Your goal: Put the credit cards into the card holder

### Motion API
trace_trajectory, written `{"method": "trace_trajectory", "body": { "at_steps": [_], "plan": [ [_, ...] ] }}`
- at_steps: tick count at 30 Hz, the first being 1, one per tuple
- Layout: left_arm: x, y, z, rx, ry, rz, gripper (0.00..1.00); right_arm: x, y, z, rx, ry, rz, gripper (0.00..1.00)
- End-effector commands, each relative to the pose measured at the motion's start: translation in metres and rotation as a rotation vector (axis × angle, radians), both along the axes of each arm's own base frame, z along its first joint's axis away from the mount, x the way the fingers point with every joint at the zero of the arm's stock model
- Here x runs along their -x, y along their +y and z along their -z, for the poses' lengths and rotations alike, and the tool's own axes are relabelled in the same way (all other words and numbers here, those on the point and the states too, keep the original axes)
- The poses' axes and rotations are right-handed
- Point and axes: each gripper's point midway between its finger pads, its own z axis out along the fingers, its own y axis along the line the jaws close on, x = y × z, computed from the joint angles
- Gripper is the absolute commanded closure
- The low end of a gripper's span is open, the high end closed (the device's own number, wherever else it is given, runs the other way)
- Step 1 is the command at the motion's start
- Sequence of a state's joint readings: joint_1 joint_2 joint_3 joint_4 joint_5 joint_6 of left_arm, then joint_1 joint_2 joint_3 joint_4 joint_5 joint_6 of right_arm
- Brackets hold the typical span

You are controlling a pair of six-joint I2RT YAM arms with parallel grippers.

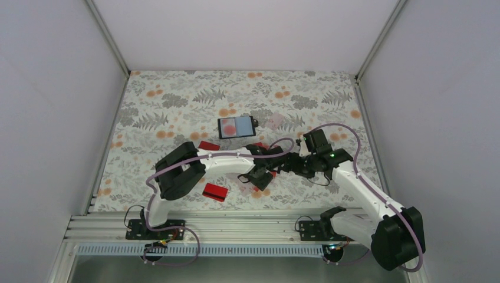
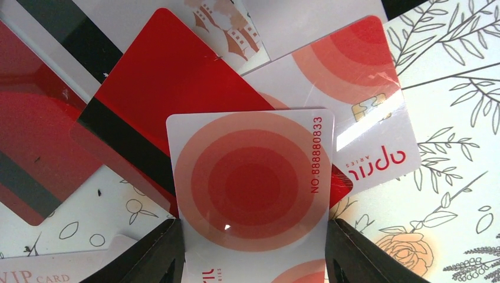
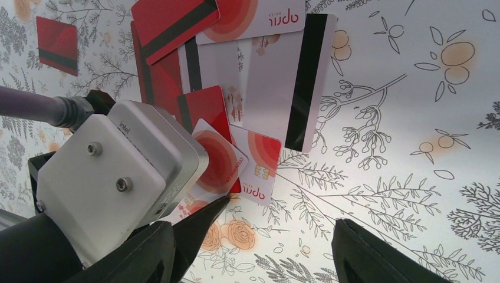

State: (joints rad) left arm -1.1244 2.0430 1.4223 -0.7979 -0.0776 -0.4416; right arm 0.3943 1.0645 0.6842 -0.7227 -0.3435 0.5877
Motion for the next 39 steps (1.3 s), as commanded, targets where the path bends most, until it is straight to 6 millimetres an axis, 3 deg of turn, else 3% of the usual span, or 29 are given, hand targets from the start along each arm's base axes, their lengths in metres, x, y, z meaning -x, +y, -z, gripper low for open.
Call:
{"method": "trace_trajectory", "body": {
  "at_steps": [1,15,28,39],
  "plan": [
    [0.022,0.033,0.046,-0.196,0.049,0.031,0.47,-0.004,0.010,-0.012,-0.056,-0.043,-0.015,0.32],
    [0.020,-0.002,-0.006,-0.001,0.043,0.004,0.48,-0.007,0.003,-0.017,-0.091,-0.054,0.056,0.31],
    [0.018,-0.021,-0.045,0.148,0.061,-0.013,0.48,-0.010,-0.014,-0.019,-0.197,-0.056,0.113,0.32],
    [0.005,-0.027,-0.082,0.256,0.084,-0.051,0.48,-0.002,0.011,-0.024,-0.414,-0.027,-0.016,0.33]
  ]
}}
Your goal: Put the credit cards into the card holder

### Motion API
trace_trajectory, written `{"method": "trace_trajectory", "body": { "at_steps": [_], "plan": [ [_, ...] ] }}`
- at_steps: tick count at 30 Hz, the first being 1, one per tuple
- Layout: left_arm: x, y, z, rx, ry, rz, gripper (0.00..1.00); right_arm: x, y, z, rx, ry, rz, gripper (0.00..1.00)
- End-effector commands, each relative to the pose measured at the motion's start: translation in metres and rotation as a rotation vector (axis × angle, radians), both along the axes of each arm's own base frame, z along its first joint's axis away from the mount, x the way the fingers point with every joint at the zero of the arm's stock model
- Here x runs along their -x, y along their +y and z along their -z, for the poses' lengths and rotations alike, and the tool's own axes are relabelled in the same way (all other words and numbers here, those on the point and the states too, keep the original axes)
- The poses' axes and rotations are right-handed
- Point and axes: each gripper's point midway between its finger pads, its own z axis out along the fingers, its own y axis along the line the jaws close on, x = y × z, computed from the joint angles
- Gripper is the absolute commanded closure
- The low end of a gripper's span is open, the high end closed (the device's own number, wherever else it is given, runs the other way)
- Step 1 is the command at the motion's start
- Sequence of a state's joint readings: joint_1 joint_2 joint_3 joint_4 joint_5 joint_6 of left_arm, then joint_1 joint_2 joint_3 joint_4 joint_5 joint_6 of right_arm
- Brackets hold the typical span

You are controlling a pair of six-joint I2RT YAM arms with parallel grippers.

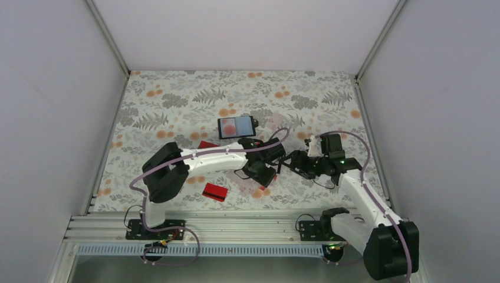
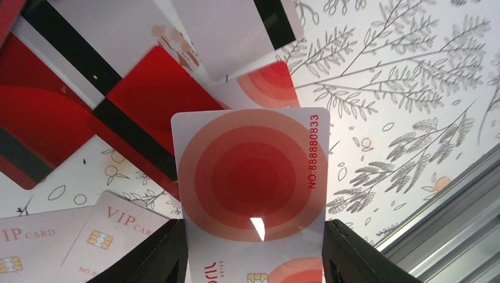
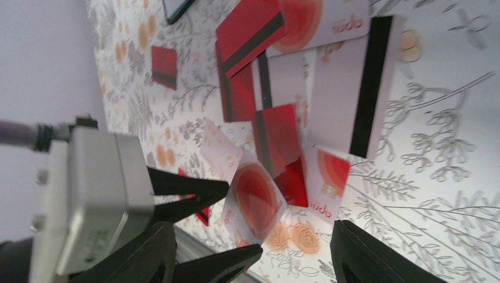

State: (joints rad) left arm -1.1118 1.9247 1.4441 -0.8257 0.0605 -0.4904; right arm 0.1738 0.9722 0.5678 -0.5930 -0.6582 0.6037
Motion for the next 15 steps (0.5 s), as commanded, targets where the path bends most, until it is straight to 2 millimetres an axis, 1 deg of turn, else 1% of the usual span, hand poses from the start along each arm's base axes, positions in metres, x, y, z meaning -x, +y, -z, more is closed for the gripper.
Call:
{"method": "trace_trajectory", "body": {
  "at_steps": [1,6,15],
  "plan": [
    [-0.009,-0.012,-0.034,0.101,0.004,-0.028,0.48,0.005,0.019,-0.009,-0.136,-0.028,-0.101,0.33],
    [-0.019,-0.018,-0.052,0.138,-0.005,-0.035,0.48,0.010,0.030,-0.008,-0.228,-0.002,-0.151,0.35],
    [-0.027,-0.025,-0.065,0.155,-0.015,-0.024,0.49,0.010,0.037,-0.003,-0.297,0.035,-0.175,0.36]
  ]
}}
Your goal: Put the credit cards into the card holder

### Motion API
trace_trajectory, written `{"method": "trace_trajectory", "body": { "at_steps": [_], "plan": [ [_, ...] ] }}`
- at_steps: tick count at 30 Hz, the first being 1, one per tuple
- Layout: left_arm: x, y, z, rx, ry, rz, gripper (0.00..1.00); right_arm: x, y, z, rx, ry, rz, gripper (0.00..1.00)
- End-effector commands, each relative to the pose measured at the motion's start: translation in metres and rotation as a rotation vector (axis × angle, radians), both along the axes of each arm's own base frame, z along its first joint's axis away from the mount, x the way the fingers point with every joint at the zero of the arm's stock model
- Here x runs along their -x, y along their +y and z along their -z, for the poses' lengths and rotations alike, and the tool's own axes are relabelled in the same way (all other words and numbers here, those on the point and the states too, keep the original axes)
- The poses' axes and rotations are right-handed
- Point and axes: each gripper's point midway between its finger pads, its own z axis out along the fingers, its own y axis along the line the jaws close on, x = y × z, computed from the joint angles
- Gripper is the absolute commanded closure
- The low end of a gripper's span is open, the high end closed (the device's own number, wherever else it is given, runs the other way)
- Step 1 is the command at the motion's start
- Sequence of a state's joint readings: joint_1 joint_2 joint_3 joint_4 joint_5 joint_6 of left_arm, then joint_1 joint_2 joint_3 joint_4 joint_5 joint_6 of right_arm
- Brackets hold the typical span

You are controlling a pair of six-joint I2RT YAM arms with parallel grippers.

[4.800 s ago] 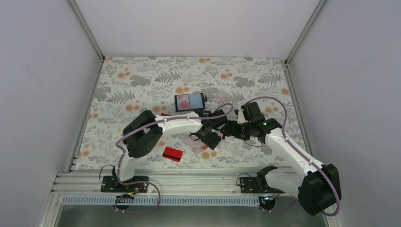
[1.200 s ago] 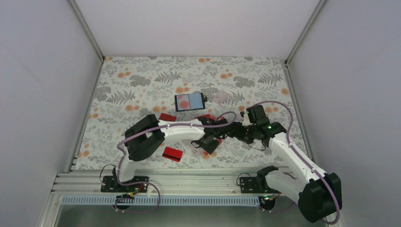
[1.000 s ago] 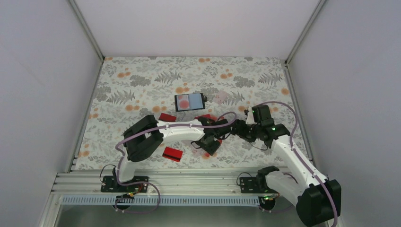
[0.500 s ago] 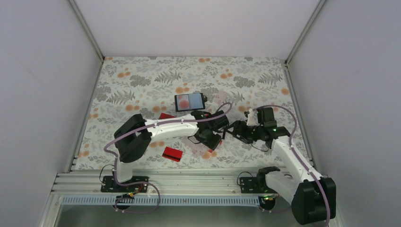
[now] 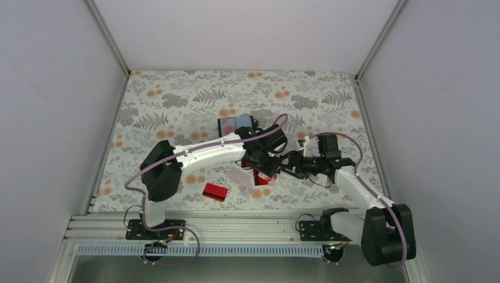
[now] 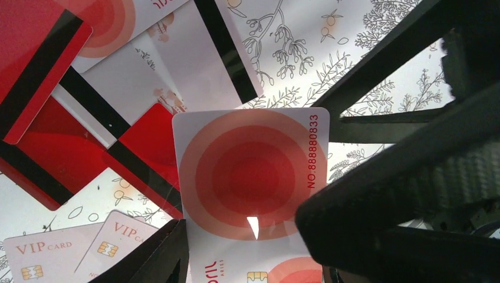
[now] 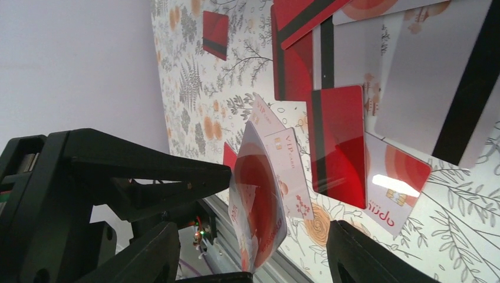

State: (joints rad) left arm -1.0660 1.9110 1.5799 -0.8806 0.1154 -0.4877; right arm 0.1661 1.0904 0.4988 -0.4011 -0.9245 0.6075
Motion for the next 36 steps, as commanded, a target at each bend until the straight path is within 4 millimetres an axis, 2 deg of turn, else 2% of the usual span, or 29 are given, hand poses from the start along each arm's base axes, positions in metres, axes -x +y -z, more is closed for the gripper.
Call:
{"method": "trace_trajectory", "body": {
  "at_steps": [1,11,17,22,27,36],
  "plan": [
    [-0.007,-0.008,-0.021,0.050,-0.017,0.002,0.48,0.004,0.008,-0.003,-0.082,0.013,-0.040,0.37],
    [-0.011,-0.018,-0.032,0.078,-0.028,0.012,0.48,0.004,0.015,0.002,-0.156,0.067,-0.069,0.48],
    [-0.015,-0.019,-0.038,0.085,-0.048,0.017,0.48,0.004,0.021,-0.003,-0.218,0.088,-0.104,0.68],
    [-0.017,-0.025,-0.041,0.105,-0.054,0.020,0.48,0.002,0.024,-0.011,-0.253,0.087,-0.128,0.77],
    [-0.018,-0.027,-0.041,0.107,-0.059,0.017,0.48,0.001,0.026,-0.016,-0.278,0.091,-0.143,0.95],
    [-0.020,-0.028,-0.044,0.117,-0.065,0.009,0.45,-0.001,0.028,-0.033,-0.310,0.057,-0.174,0.96]
  ]
}}
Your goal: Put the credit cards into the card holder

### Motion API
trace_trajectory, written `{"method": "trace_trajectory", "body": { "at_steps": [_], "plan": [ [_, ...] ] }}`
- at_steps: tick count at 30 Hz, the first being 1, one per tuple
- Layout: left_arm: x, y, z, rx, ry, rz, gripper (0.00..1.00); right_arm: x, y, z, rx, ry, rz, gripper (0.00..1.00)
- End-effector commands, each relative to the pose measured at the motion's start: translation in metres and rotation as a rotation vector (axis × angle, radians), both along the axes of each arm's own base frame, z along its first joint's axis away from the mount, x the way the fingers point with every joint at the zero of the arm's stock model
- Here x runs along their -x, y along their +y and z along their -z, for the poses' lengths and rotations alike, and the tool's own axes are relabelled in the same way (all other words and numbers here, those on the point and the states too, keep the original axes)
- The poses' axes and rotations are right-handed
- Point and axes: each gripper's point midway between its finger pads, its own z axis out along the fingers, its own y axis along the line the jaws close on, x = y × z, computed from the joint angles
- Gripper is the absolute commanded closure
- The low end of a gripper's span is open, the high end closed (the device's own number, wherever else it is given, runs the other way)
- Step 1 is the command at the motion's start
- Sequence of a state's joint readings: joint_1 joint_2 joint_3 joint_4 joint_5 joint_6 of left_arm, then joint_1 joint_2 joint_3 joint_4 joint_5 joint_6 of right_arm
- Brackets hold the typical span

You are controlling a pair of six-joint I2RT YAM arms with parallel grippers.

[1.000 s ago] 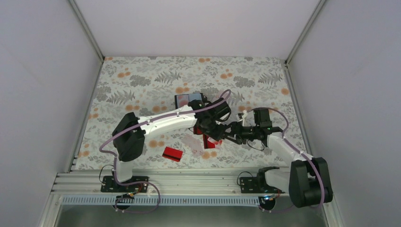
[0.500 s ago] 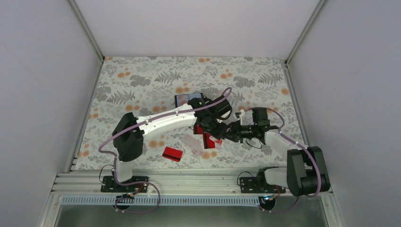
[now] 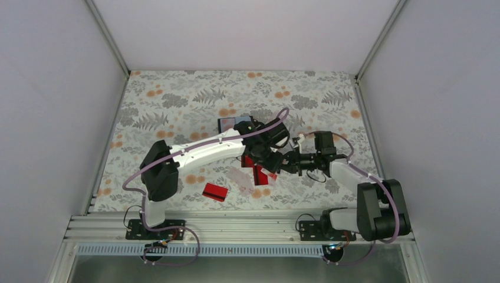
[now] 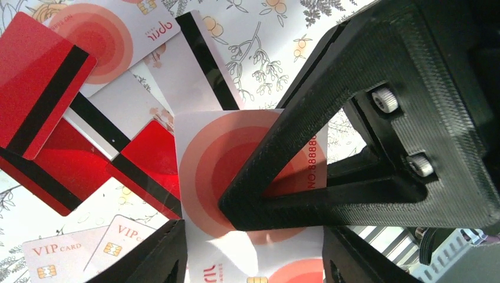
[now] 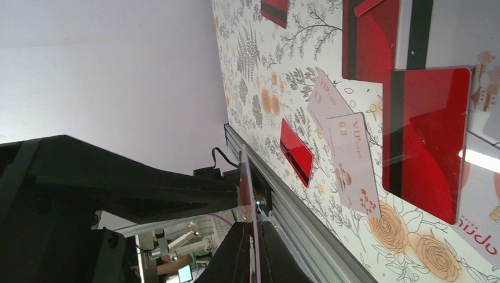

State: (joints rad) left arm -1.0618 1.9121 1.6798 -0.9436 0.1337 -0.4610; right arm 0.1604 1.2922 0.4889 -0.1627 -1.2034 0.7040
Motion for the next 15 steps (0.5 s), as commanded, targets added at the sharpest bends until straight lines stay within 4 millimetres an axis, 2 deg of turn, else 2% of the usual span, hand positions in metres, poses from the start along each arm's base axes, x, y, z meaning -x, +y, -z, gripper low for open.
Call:
{"method": "trace_trajectory", "body": {
  "at_steps": [1,9,15],
  "plan": [
    [-0.016,-0.019,-0.016,0.079,-0.050,-0.020,0.42,0.002,0.005,-0.026,-0.072,-0.053,-0.054,0.96],
    [-0.017,-0.019,-0.025,0.102,-0.047,-0.023,0.25,0.005,0.005,-0.038,-0.094,-0.114,-0.067,0.96],
    [-0.021,-0.011,-0.042,0.120,-0.058,-0.040,0.13,0.006,0.006,-0.043,-0.102,-0.149,-0.071,0.96]
  ]
}}
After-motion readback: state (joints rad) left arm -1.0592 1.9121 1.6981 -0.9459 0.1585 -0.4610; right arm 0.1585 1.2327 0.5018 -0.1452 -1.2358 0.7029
